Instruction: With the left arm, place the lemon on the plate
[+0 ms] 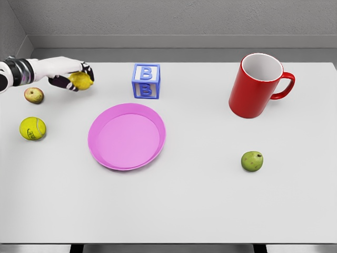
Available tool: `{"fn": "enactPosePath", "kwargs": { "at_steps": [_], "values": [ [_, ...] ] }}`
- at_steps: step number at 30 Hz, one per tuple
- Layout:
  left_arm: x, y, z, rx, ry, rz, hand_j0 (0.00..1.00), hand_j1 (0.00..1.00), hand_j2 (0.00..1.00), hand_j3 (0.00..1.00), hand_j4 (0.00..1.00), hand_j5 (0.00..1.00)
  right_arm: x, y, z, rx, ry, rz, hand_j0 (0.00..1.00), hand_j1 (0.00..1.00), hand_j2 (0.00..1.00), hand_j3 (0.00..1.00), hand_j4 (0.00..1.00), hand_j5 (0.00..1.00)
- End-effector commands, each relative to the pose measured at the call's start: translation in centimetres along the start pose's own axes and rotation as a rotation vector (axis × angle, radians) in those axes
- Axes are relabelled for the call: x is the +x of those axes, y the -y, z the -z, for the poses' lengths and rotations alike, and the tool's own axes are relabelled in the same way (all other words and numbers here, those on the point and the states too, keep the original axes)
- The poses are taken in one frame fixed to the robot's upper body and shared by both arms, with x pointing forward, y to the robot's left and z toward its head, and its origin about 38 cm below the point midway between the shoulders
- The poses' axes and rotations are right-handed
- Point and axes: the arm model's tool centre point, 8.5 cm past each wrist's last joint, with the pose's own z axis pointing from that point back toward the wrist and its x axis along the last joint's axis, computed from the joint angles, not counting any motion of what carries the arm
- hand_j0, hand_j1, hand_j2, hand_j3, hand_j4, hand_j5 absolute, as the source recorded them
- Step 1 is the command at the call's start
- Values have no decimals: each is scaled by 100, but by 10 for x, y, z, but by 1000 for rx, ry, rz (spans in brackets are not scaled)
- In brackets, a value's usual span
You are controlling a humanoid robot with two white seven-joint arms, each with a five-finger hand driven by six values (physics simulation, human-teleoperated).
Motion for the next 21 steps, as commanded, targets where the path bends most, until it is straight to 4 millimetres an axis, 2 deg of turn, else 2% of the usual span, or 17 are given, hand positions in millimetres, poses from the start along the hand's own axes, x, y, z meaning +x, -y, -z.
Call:
{"fn": "enactPosePath", "kwargs": {
  "at_steps": [1,2,4,7,12,14,21],
  "values": [
    [0,-2,-1,20,11,-23,46,46,46,46,46,46,0,0,0,0,0,0,100,100,100,100,100,100],
    [1,-3,-1,23,12,-23,46,46,46,46,46,46,0,0,0,0,0,0,100,100,100,100,100,100],
    [18,-14,2,49,57,18,46,46,46,46,46,46,1,0,0,0,1,1,100,100,100,100,100,100],
    [33,-11,3,64,103,48,46,46,46,46,46,46,0,0,0,0,0,0,100,100,100,100,100,100],
    [39,-9,2,87,136,23,45,45,45,45,45,45,0,0,0,0,0,0,100,100,100,100,100,100],
    [47,-8,3,92,158,40,45,45,45,45,45,45,1,0,0,0,1,1,100,100,100,100,100,100],
    [56,-8,-9,113,192,71,45,45,45,45,45,45,0,0,0,0,0,0,100,100,100,100,100,100]
  ]
}}
